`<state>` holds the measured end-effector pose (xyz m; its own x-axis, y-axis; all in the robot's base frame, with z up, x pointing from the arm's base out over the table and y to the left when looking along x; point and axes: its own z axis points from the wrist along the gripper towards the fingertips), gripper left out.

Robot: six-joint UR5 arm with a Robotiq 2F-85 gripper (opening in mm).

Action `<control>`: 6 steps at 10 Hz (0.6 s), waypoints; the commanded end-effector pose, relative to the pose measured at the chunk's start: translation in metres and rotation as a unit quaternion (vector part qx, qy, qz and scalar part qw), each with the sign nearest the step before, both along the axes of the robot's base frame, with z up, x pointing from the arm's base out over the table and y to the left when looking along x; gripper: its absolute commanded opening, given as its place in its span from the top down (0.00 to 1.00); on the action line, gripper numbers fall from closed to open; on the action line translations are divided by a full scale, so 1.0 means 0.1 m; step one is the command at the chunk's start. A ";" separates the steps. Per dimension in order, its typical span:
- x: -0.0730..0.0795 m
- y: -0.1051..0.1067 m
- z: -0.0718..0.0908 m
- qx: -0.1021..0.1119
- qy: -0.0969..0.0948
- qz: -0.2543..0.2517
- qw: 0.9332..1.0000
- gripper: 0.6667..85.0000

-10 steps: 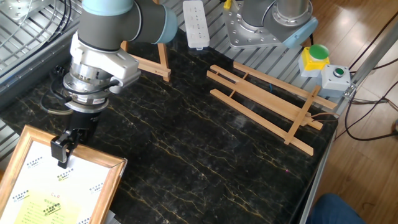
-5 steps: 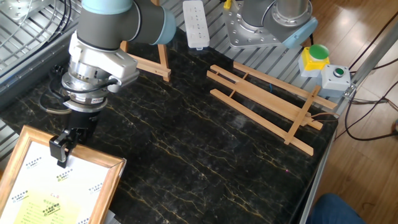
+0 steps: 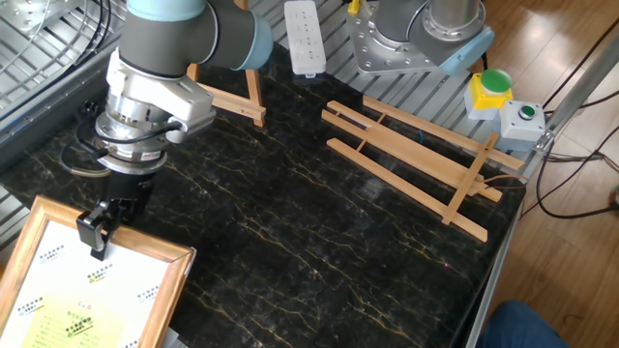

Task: Put the photo frame on the bracket

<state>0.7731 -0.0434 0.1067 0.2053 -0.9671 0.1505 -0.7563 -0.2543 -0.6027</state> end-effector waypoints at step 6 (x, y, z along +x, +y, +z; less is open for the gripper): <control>0.02 -0.01 0.05 0.008 0.001 -0.004 1.000 0.58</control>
<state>0.7739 -0.0438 0.1088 0.2056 -0.9674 0.1479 -0.7579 -0.2531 -0.6013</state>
